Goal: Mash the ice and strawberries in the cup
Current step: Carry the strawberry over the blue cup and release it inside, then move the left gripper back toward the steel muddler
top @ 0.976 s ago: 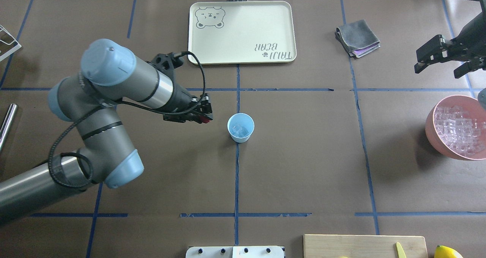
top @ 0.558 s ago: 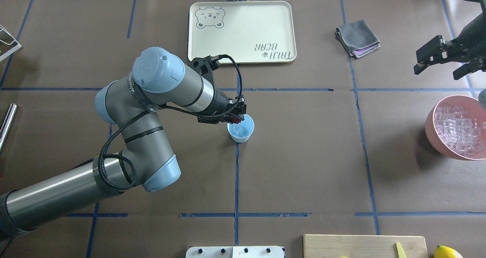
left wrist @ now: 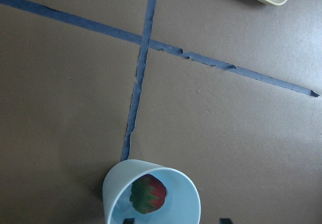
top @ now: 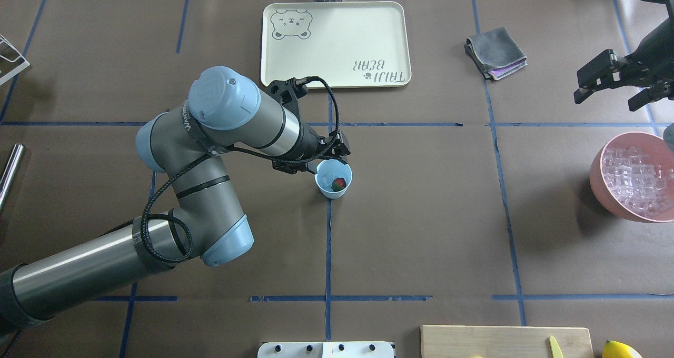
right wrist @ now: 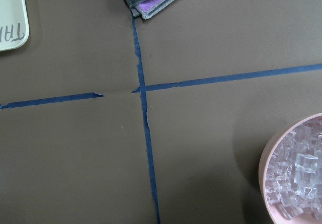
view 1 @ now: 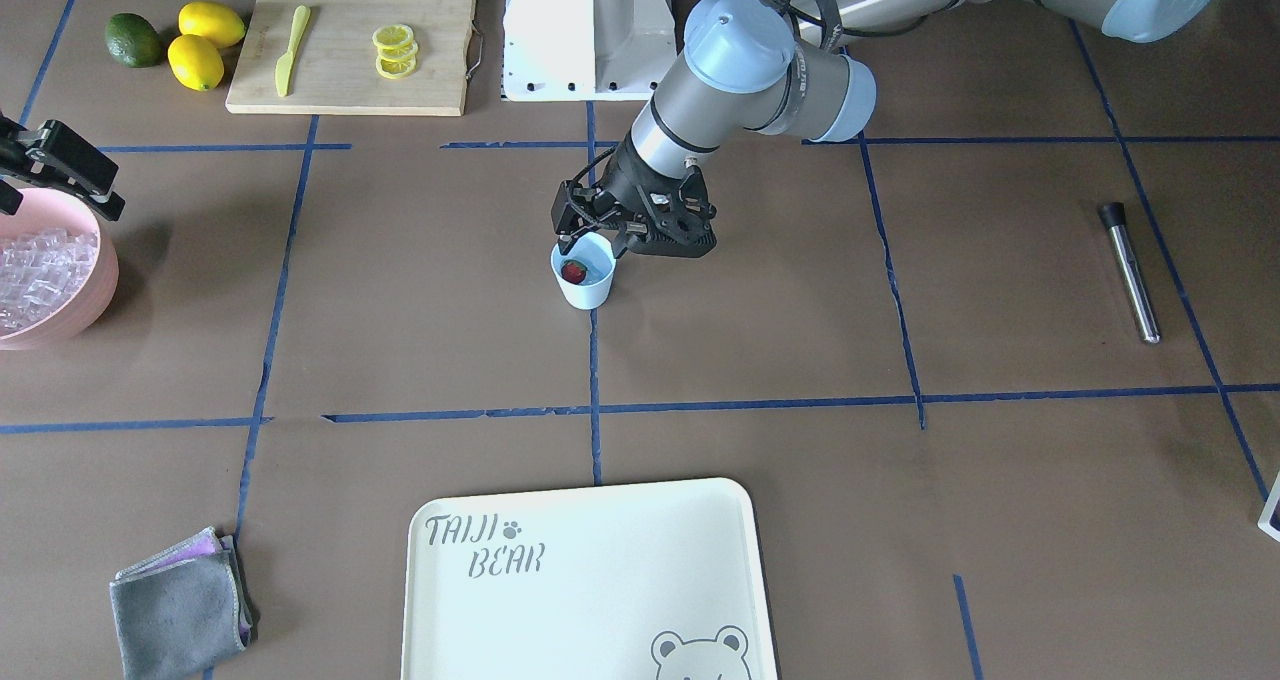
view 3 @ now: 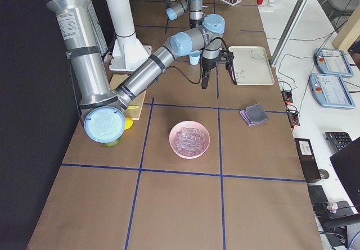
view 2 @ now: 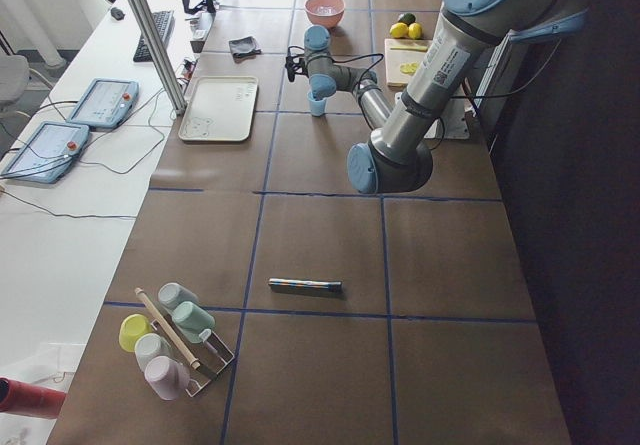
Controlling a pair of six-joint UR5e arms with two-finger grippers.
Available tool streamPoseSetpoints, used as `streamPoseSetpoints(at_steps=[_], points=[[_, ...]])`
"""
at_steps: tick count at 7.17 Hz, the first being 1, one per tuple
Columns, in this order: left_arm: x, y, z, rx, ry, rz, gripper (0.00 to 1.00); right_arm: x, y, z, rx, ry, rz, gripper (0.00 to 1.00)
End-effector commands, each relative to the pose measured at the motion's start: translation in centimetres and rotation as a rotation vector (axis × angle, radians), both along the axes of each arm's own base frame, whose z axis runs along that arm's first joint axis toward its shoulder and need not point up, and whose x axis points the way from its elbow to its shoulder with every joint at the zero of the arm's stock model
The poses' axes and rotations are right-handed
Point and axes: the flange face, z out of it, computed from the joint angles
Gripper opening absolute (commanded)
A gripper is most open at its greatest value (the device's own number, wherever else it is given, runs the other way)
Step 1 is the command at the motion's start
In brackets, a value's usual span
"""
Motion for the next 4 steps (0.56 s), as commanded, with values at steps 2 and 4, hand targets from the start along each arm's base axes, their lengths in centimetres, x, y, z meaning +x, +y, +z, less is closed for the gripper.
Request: streamPoseSetpoints(at_steps=[2, 4], points=[[-4.6, -3.9, 1.7, -0.023, -0.006, -0.039, 0.81, 2.1, -1.3, 1.3, 0.024, 0.010, -0.006, 1.00], [-14.0, -7.5, 11.2, 0.050, -0.062, 0.080, 0.81, 6.6, -4.0, 5.1, 0.047, 0.021, -0.030, 1.00]])
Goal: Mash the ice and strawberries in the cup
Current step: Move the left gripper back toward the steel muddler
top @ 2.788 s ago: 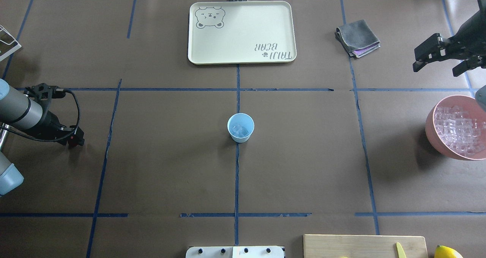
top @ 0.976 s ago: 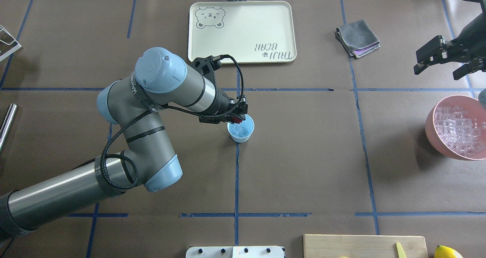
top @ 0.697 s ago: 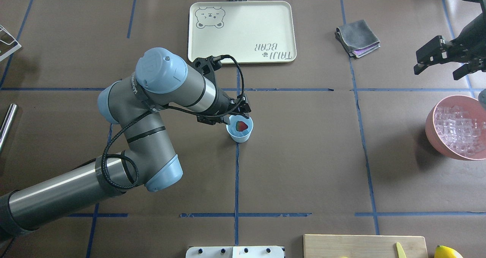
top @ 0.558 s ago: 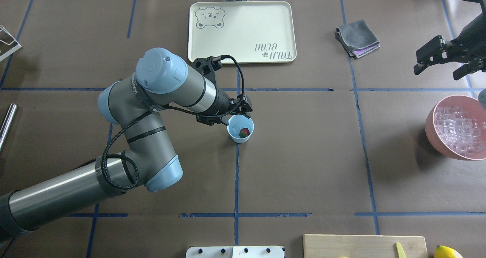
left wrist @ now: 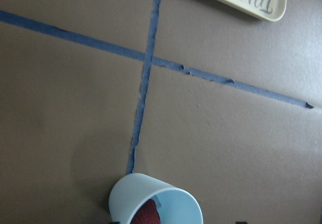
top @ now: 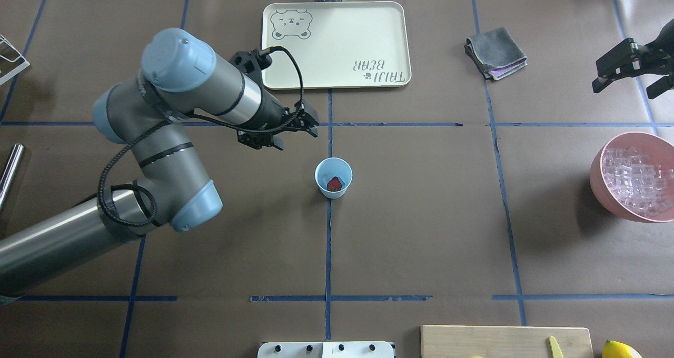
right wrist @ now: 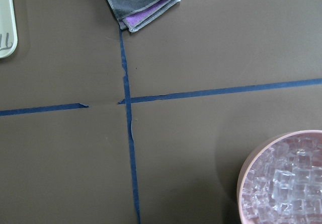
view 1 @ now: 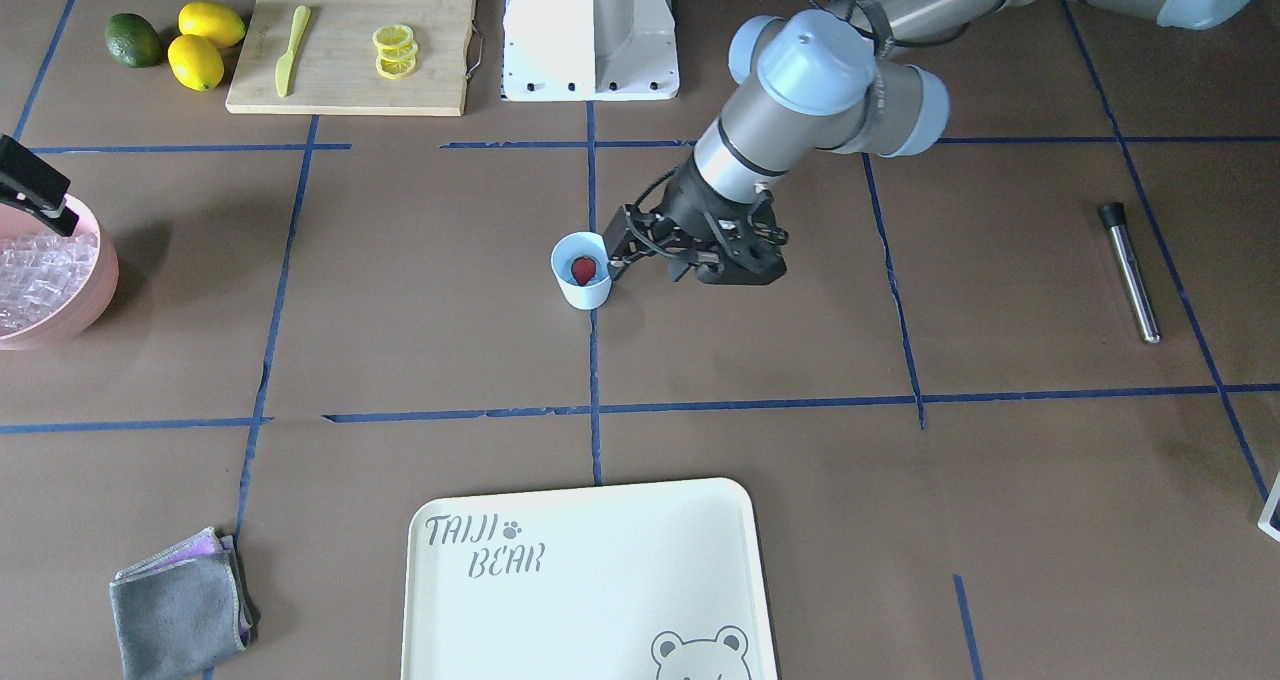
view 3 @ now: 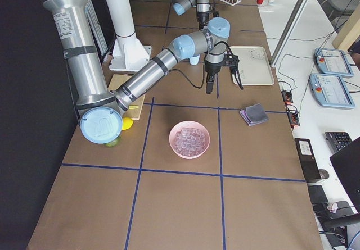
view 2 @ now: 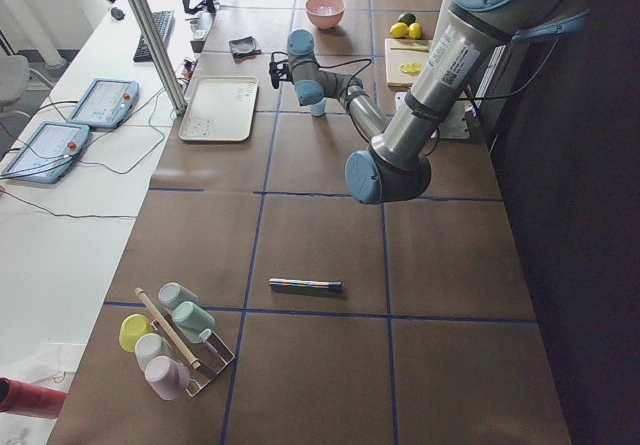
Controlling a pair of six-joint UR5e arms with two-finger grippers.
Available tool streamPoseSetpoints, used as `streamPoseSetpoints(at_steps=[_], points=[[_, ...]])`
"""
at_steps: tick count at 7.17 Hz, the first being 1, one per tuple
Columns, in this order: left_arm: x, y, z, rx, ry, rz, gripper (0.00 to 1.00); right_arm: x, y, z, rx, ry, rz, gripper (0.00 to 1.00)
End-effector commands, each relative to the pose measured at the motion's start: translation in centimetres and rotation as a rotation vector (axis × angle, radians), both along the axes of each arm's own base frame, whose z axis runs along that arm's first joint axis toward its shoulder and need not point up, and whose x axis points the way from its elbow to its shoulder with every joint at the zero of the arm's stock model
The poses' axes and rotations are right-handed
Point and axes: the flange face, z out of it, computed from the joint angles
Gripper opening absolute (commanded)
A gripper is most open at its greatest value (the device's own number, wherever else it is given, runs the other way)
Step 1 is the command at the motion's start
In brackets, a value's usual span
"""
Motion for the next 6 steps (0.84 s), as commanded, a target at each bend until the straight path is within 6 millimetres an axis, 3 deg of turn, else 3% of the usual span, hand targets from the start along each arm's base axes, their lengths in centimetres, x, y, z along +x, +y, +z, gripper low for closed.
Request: streamPoseSetpoints(at_steps=[1, 3, 5, 6], points=[[-11.6, -3.0, 11.0, 0.083, -0.057, 0.100, 0.81, 3.6, -2.4, 4.1, 0.027, 0.014, -0.045, 1.00], [-22.6, -5.0, 21.7, 0.197, -0.172, 0.088, 0.81, 3.8, -3.2, 5.9, 0.033, 0.028, -0.083, 1.00], [-30.6, -3.0, 33.7, 0.246, -0.309, 0.159, 0.81, 3.8, -3.3, 5.4, 0.045, 0.023, -0.084, 1.00], [-32.7, -1.5, 38.5, 0.231, -0.353, 0.187, 0.81, 3.6, -3.3, 5.1, 0.041, -0.002, -0.088, 1.00]])
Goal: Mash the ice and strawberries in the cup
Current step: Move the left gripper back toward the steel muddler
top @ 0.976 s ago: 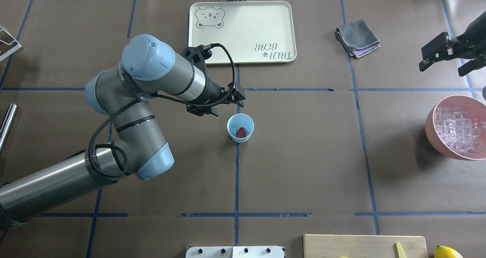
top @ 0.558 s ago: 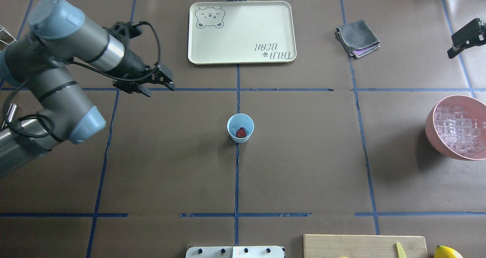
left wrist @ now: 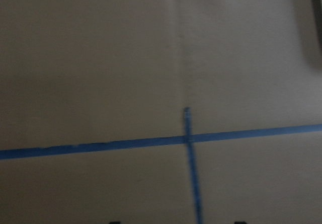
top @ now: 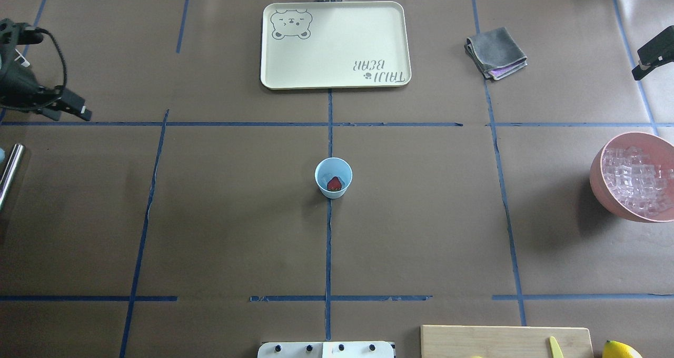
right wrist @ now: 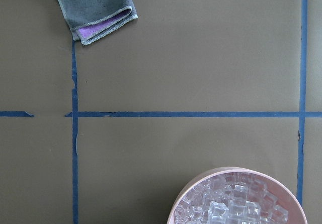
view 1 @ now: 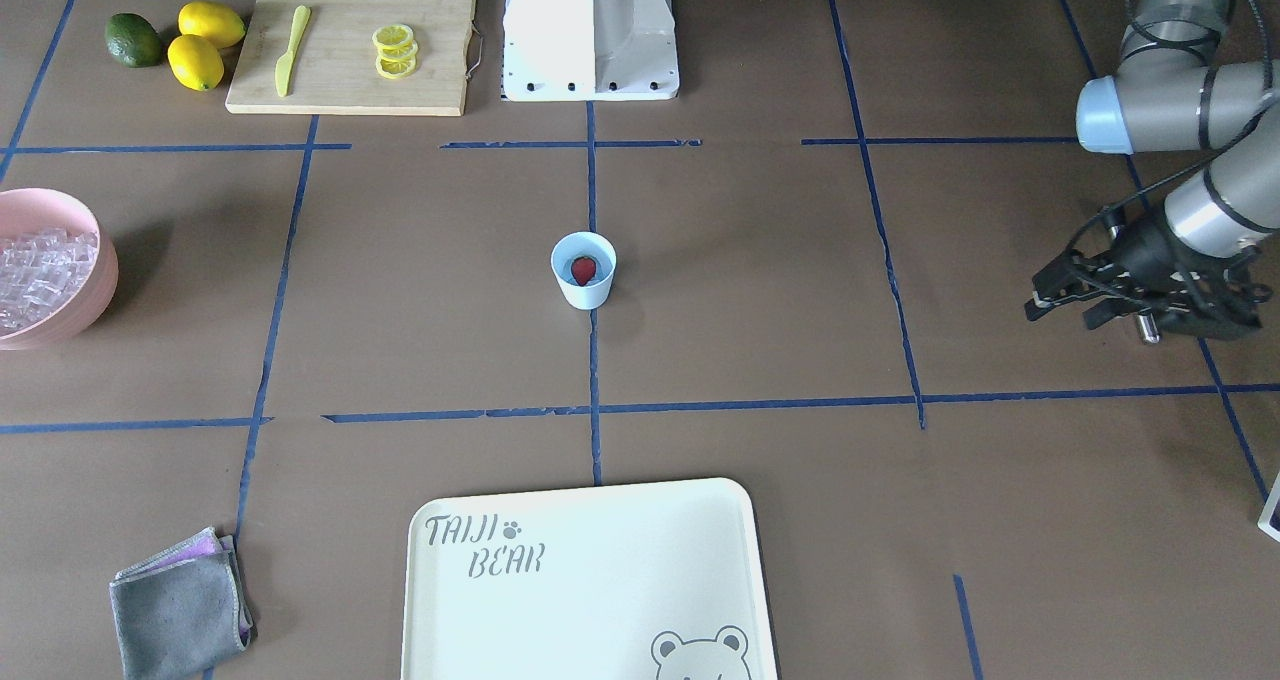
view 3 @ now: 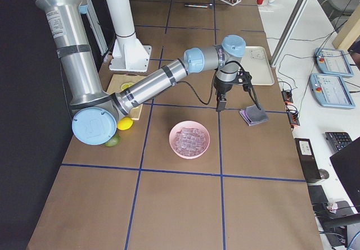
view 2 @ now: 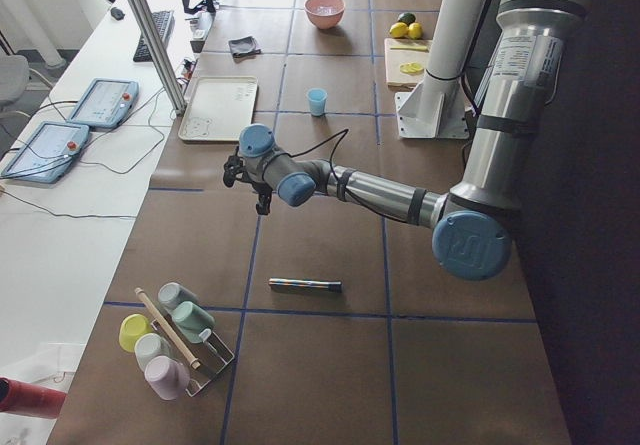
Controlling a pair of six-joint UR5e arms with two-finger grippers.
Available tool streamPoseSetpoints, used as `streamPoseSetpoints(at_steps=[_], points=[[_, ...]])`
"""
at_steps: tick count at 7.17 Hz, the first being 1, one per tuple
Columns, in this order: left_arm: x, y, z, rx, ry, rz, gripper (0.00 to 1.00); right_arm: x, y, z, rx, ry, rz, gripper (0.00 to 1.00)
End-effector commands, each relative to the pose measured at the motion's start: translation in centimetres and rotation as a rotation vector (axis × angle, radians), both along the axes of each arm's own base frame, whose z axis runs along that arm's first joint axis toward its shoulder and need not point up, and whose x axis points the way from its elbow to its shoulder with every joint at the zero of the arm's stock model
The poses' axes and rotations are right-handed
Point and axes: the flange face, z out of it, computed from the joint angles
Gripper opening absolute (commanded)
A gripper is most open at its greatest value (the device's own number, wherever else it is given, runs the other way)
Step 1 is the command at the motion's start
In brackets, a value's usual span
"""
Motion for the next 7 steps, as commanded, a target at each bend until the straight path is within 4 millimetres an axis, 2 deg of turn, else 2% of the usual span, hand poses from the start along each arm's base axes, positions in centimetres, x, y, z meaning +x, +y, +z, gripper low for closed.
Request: streamPoseSetpoints(at_steps=[1, 3, 4, 5, 7], points=[[-3.9, 2.4, 9.2, -0.060, -0.095, 0.028, 0.81, -0.1, 0.0, -0.1, -0.006, -0.023, -0.005, 1.00], [-3.9, 3.0, 13.6, -0.152, -0.132, 0.032, 0.81, -0.1, 0.1, 0.1, -0.011, -0.024, -0.004, 1.00], [-3.7, 2.8, 14.1, -0.169, -0.135, 0.032, 0.81, -0.1, 0.1, 0.2, -0.012, -0.022, -0.004, 1.00], [-3.6, 3.0, 16.1, -0.207, -0.146, 0.039, 0.81, -0.1, 0.2, 0.3, -0.015, -0.022, -0.004, 1.00], [-3.5, 3.2, 16.5, -0.232, -0.140, 0.044, 0.81, -0.1, 0.3, 0.3, -0.015, -0.022, -0.004, 1.00]])
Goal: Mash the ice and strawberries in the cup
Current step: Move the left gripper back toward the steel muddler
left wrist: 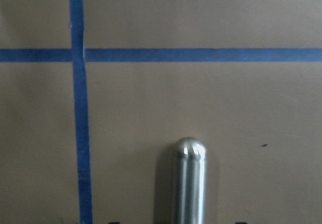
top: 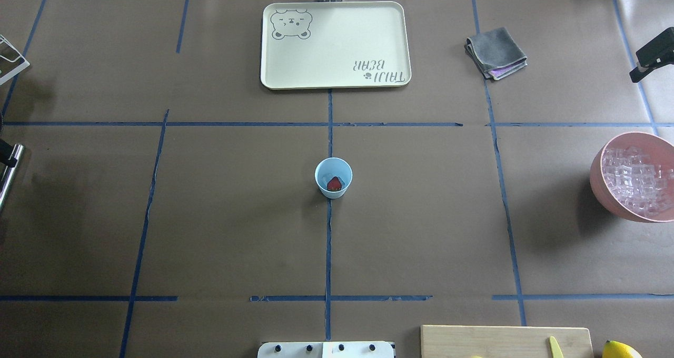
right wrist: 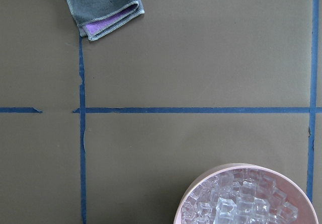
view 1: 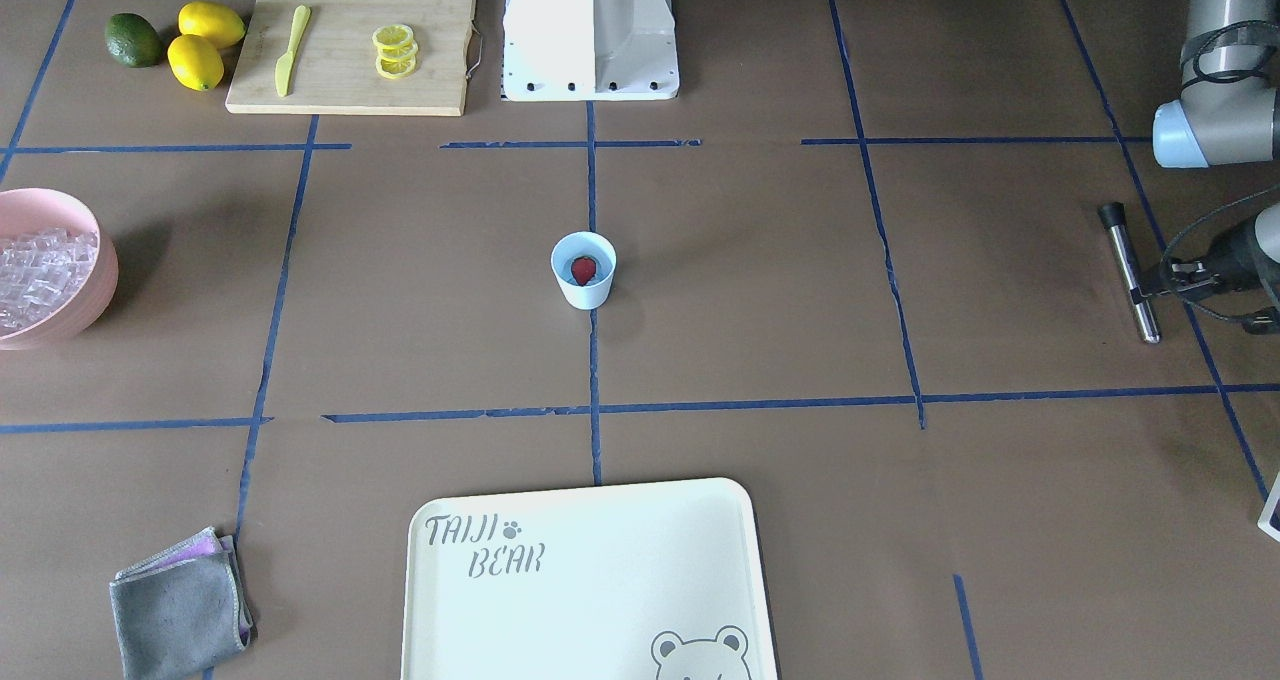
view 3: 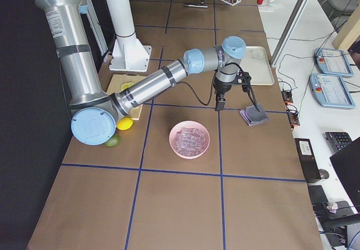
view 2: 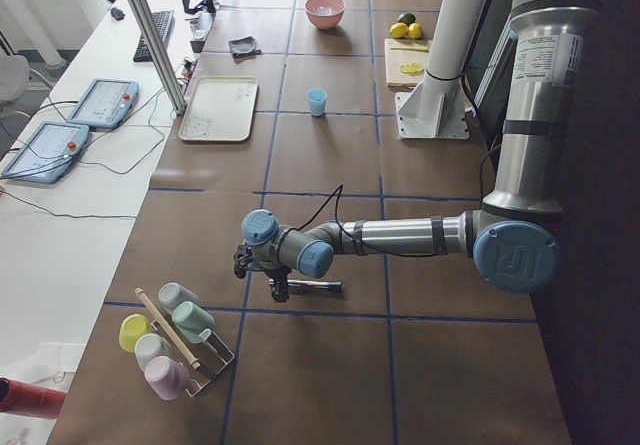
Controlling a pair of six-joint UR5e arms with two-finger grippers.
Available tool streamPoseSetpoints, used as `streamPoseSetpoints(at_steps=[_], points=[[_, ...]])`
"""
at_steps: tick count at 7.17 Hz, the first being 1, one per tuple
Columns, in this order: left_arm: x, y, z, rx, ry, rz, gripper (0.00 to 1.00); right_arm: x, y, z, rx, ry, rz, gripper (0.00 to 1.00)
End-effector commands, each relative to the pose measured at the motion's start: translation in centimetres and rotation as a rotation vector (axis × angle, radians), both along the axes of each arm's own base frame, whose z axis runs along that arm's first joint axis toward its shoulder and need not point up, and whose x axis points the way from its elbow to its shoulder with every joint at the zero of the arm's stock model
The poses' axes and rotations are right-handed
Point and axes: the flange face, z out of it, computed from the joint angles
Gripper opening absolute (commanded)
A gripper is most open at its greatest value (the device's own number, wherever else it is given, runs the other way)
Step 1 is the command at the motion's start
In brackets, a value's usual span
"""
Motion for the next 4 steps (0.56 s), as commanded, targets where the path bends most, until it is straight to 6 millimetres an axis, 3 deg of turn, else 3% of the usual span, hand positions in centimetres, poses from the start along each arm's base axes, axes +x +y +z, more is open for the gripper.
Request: streamPoseSetpoints(at_steps=[1, 4], points=[[0.38, -0.21, 0.10, -0.054, 0.011, 0.008, 0.81, 0.01, 0.09, -0.12, 0.002, -0.002, 0.000, 1.00], [1.10, -0.09, -0.12, -0.066, 0.028, 0.025, 0.81, 0.01, 0.09, -0.12, 0.002, -0.002, 0.000, 1.00]])
